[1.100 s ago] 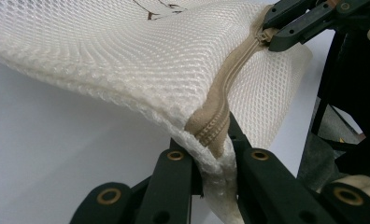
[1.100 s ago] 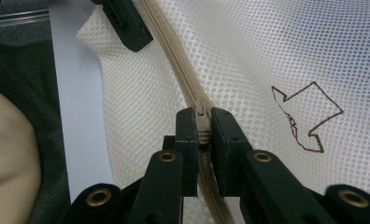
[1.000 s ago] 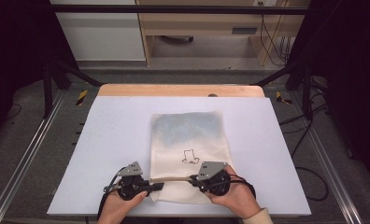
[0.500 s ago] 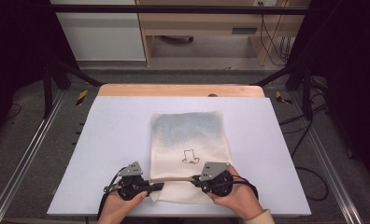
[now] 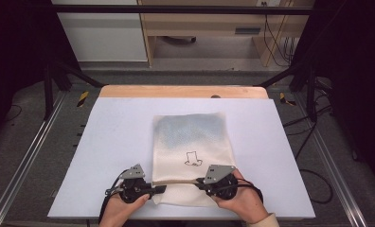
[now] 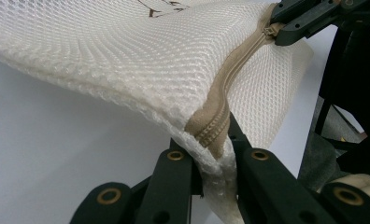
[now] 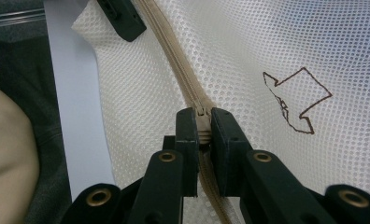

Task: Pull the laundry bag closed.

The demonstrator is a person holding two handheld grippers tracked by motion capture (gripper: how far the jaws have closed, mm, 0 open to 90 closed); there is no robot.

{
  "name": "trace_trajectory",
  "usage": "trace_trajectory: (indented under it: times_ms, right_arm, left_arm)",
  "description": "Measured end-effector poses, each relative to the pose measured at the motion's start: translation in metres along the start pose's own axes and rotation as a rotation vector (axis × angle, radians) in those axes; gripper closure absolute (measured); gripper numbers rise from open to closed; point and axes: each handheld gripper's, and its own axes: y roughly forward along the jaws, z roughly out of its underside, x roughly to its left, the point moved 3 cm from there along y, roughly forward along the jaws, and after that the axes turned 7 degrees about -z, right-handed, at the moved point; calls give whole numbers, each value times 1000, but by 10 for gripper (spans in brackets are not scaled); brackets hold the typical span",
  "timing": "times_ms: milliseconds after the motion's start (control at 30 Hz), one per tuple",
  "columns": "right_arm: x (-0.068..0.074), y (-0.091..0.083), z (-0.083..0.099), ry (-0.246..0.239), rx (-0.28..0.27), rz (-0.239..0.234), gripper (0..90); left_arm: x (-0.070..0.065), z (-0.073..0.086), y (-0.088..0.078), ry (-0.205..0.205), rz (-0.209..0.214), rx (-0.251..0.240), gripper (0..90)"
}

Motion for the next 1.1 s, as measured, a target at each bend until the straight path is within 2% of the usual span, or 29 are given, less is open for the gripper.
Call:
trace_trajectory:
  times_ms: [1100]
  right_arm:
    - [-1, -3, 4, 7, -4, 13, 821]
  left_arm:
    - [-2, 0, 0, 8, -6, -4, 845]
